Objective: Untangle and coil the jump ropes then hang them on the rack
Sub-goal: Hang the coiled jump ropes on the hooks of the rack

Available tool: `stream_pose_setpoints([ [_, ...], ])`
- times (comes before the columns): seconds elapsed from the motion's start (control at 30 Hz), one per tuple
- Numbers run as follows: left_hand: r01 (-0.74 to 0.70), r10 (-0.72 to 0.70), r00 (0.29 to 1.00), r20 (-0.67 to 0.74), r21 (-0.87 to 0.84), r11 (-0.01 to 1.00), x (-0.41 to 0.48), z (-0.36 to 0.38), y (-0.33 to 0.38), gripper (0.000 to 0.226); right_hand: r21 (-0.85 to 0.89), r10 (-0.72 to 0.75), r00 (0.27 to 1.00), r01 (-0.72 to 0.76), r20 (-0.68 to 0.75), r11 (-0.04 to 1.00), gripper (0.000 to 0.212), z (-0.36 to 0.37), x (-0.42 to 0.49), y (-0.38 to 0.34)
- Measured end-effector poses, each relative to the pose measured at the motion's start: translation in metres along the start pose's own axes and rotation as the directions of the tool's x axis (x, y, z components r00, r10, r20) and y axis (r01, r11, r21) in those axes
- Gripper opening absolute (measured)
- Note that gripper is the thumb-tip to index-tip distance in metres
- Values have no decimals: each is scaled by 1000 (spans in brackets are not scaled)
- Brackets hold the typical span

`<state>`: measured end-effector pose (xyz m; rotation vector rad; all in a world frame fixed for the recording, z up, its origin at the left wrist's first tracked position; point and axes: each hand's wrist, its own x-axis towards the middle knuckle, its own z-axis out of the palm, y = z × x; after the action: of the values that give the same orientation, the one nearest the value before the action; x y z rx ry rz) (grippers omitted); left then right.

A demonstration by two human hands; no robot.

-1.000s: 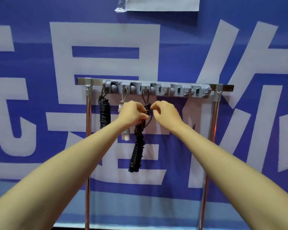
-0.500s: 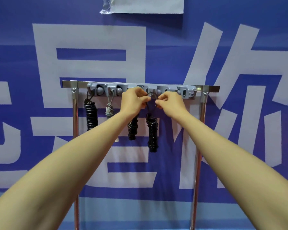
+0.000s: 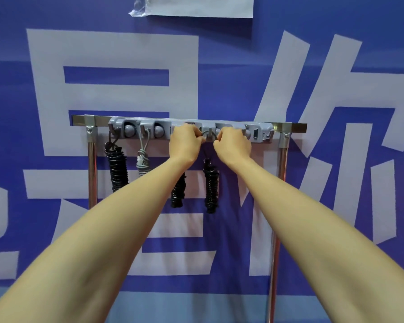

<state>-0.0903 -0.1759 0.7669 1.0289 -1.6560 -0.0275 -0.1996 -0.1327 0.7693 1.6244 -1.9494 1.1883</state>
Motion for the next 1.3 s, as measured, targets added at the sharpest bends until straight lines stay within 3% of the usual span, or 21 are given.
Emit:
stream_pose_setpoints([
  [0.23, -176, 178, 984, -10, 87, 980, -21, 4, -7, 32, -129, -137, 990, 137, 12, 982, 31, 8, -20, 14],
  [0.37, -354, 414, 909, -51, 431, 830, -53, 1, -29, 34, -287, -274, 962, 266, 12, 920, 40, 7, -42, 34],
  [0.47, -369, 435, 900, 22, 568, 736, -83, 1, -49, 42, -343, -345, 938, 336, 37, 877, 46, 8, -67, 43],
  [0.63, -332, 192, 940, 281, 633, 699, -150, -24, -64, 47, -364, -372, 911, 412, 177, 835, 58, 7, -127, 49],
  [0.77, -360, 74, 893, 443, 606, 709, -217, -51, -84, 41, -326, -324, 888, 428, 327, 843, 68, 14, -195, 50],
  [0.9, -324, -82, 835, 544, 606, 726, -295, -74, -123, 42, -294, -254, 818, 448, 516, 844, 73, 41, -273, 46],
  [1.03, -228, -264, 750, 606, 612, 758, -369, -82, -185, 47, -210, -241, 732, 466, 637, 860, 73, 98, -346, 42],
  [1.17, -108, -453, 631, 630, 650, 752, -446, -77, -255, 48, -114, -227, 582, 490, 781, 864, 69, 179, -425, 45],
  [1.3, 16, -664, 416, 621, 726, 688, -521, -73, -329, 49, -6, -190, 381, 458, 905, 889, 69, 263, -510, 47],
])
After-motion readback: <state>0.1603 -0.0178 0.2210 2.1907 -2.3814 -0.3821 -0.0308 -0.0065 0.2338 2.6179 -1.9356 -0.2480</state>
